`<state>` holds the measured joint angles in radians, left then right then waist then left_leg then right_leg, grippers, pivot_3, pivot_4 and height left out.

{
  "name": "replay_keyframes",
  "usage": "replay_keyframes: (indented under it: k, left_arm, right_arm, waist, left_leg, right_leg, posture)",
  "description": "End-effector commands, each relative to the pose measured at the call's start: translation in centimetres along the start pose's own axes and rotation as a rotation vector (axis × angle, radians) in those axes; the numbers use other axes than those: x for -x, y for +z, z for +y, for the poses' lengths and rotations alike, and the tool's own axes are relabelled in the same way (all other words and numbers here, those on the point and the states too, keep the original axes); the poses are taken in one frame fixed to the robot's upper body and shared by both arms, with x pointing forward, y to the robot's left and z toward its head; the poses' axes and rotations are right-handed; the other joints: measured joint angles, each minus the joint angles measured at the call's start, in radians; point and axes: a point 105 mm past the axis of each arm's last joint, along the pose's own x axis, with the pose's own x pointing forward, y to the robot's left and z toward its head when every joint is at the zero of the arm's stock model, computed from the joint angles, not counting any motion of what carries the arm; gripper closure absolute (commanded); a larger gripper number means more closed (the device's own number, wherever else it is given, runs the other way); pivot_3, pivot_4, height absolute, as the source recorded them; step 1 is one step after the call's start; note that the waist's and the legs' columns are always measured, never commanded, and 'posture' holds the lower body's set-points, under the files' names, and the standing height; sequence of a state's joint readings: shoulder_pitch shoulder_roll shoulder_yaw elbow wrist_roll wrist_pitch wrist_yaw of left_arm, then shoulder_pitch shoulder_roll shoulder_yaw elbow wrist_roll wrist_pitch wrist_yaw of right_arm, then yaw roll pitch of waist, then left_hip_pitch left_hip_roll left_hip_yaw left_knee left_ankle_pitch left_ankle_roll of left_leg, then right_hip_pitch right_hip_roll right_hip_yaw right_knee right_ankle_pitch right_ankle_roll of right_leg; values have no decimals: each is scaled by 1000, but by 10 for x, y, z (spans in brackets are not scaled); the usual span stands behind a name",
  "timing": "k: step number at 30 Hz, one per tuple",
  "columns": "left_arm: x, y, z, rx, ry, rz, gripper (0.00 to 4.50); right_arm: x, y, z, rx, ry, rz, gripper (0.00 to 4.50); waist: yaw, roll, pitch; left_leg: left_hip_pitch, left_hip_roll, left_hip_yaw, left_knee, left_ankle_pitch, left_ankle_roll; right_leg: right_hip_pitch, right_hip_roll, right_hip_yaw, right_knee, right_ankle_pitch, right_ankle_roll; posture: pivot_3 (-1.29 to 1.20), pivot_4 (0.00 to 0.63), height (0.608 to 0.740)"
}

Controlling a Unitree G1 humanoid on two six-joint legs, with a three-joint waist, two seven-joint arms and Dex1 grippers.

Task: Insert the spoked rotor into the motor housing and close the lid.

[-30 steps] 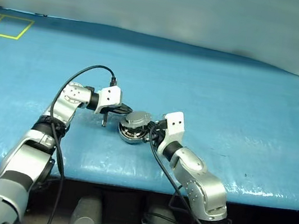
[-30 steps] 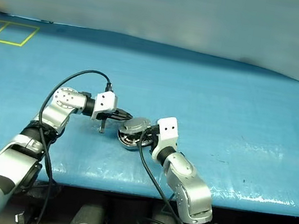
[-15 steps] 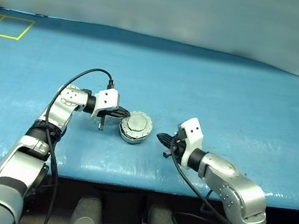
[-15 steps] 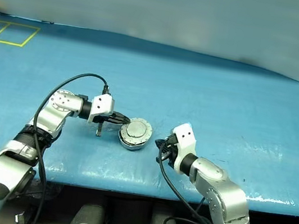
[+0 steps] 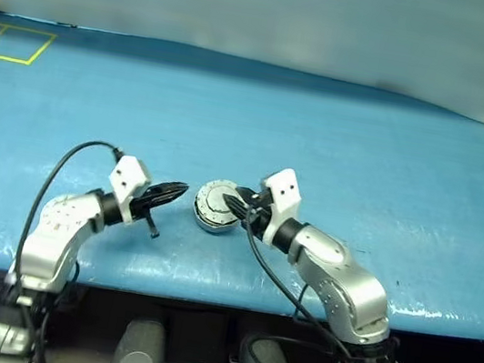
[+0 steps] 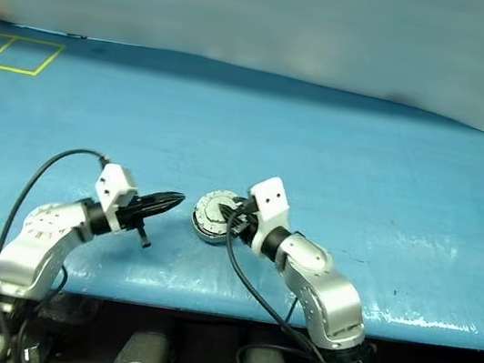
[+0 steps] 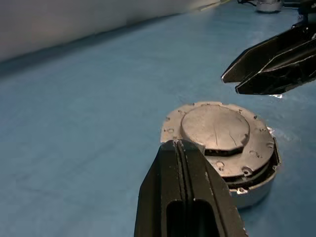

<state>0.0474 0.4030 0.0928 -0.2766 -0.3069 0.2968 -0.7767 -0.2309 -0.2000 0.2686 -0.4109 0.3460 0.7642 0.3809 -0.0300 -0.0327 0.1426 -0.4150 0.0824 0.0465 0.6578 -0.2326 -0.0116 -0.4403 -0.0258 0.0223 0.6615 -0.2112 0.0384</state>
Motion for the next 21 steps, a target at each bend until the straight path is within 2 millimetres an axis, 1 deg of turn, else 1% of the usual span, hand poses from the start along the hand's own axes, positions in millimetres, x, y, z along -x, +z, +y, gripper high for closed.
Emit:
replay_keyframes:
  k: [1, 2, 4, 6, 9, 12, 15, 18, 20, 21]
  left_arm:
    - [11, 12, -11, 24, 143, -80, 4500]
    - [15, 10, -12, 24, 199, -87, 4500]
    - [20, 4, -15, 68, 278, -106, 4500]
    - [24, -2, -20, 47, 339, -101, 4500]
    - [28, -2, -20, 12, 437, -133, 4500]
    - [29, -3, -23, 12, 481, -153, 4500]
    - [26, -8, -29, 16, 469, -142, 4500]
    - [23, -9, -33, 50, 462, -153, 4500]
    - [20, -10, -35, 59, 453, -155, 4500]
    - [19, -11, -36, 61, 447, -153, 4500]
  right_arm:
    - [-4, 9, 5, 51, 43, -33, 1614]
    - [-6, 9, 6, 63, 57, -30, 1286]
    - [-8, 8, 7, 91, 88, -20, 1286]
    - [-11, 7, 4, 122, 112, -2, 1286]
    - [-15, 7, -4, 152, 135, 15, 1286]
    - [-18, 7, -12, 169, 144, 26, 1286]
    - [-21, 7, -17, 180, 148, 28, 1286]
    - [-22, 6, -22, 190, 152, 35, 690]
    - [-21, 4, -22, 201, 167, 45, 60]
    - [-21, 3, -23, 209, 176, 53, 23]
  waist:
    - [4, 0, 0]
    - [7, 0, 0]
    - [9, 0, 0]
    - [8, 0, 0]
    - [7, 1, 0]
    - [7, 1, 0]
    - [7, 1, 0]
    - [7, 1, 0]
    - [7, 1, 0]
    - [7, 1, 0]
  left_leg:
    - [1, 0, 0, 0, 0, 0]
    - [1, 0, 0, 1, 0, 0]
    - [1, 0, 0, 3, 0, 0]
    - [3, 0, 0, 4, 1, 1]
    - [5, -1, 0, 5, 1, 1]
    - [4, -1, -1, 4, 1, 1]
    - [3, -1, -1, 2, 1, 1]
    - [0, -1, 0, 1, 0, 1]
    - [0, -1, 0, 1, 0, 1]
    - [0, -1, 0, 1, 0, 1]
  right_leg:
    - [1, 0, 0, -1, -1, -1]
    - [2, 0, 0, -1, -1, -1]
    - [3, 0, 0, 0, -1, -2]
    - [5, 0, 0, -1, -1, -2]
    - [6, 0, 1, -1, -1, -2]
    - [6, 0, 0, -1, -1, -2]
    - [4, 0, 1, -1, -1, -3]
    - [0, 1, 1, -1, -1, -4]
    - [0, 1, 1, -1, -1, -4]
    - [0, 1, 1, -1, -1, -4]
  posture:
    - [0, 150, 740]
    - [0, 150, 740]
    - [0, 150, 740]
    - [0, 150, 740]
    - [0, 150, 740]
    - [0, 150, 740]
    - [0, 150, 740]
    - [0, 150, 740]
    - [0, 150, 740]
    - [0, 150, 740]
